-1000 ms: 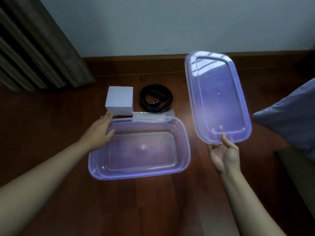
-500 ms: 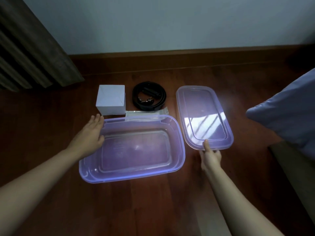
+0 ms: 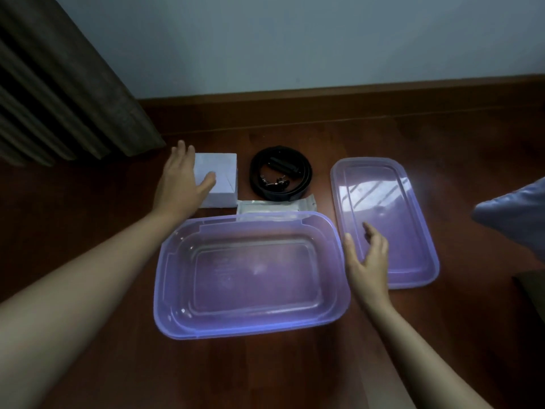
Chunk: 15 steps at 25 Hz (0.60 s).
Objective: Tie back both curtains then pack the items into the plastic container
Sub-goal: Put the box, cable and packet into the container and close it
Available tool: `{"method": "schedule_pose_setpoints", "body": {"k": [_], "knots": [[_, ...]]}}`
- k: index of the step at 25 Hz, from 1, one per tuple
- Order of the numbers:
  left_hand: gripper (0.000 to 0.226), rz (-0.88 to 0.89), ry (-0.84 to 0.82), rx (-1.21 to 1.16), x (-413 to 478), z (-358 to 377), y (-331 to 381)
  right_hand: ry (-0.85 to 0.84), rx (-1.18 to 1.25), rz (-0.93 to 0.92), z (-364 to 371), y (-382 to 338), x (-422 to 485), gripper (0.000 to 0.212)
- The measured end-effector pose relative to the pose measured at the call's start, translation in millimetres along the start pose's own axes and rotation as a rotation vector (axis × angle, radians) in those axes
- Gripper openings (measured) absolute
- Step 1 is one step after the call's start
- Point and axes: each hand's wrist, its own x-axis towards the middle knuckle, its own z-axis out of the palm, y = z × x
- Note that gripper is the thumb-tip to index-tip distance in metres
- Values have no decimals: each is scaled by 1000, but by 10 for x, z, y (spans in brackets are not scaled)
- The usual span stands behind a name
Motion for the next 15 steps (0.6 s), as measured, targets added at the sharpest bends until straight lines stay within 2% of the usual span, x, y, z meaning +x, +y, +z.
{"method": "schedule_pose_setpoints", "body": {"k": [2,4,6,8,11,15], "knots": [[84,-79,-100,90,215,103,10,-169,-135,-125,140,-77,8,66],[96,-126,-231,175,311,238,-13,-284,-268,-177,231,-32,-6,75],[104,-200,-336,182,348,368,-33,-327,-278,-99,248,-9,2,85],[106,-254,-364,143,376,476,-14,-323,-272,-60,259,5,14,89],[96,-308,-273,47,369,546,51,-313,-267,-61,267,44,20,90],[89,-318,-32,-138,352,409,-4,-337,-227,-26,263,59,22,87]]}}
